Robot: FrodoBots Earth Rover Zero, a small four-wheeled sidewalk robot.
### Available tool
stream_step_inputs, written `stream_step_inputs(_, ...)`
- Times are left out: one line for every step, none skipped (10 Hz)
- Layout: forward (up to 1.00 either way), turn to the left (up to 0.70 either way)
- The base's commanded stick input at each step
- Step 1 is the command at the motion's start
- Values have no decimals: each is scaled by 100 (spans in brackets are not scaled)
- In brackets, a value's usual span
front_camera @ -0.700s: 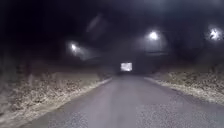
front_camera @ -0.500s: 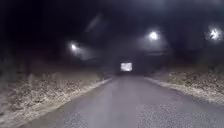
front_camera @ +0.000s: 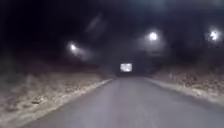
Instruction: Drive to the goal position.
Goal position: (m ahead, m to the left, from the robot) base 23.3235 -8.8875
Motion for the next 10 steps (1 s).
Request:
stream_step_inputs(70, 2)
stream_step_inputs(70, 3)
stream_step_inputs(70, 3)
stream_step_inputs(70, 2)
stream_step_inputs(70, 3)
stream_step_inputs(70, 3)
stream_step_inputs(70, 3)
stream_step_inputs(70, 3)
stream_step_inputs(70, 3)
stream_step_inputs(70, 2)
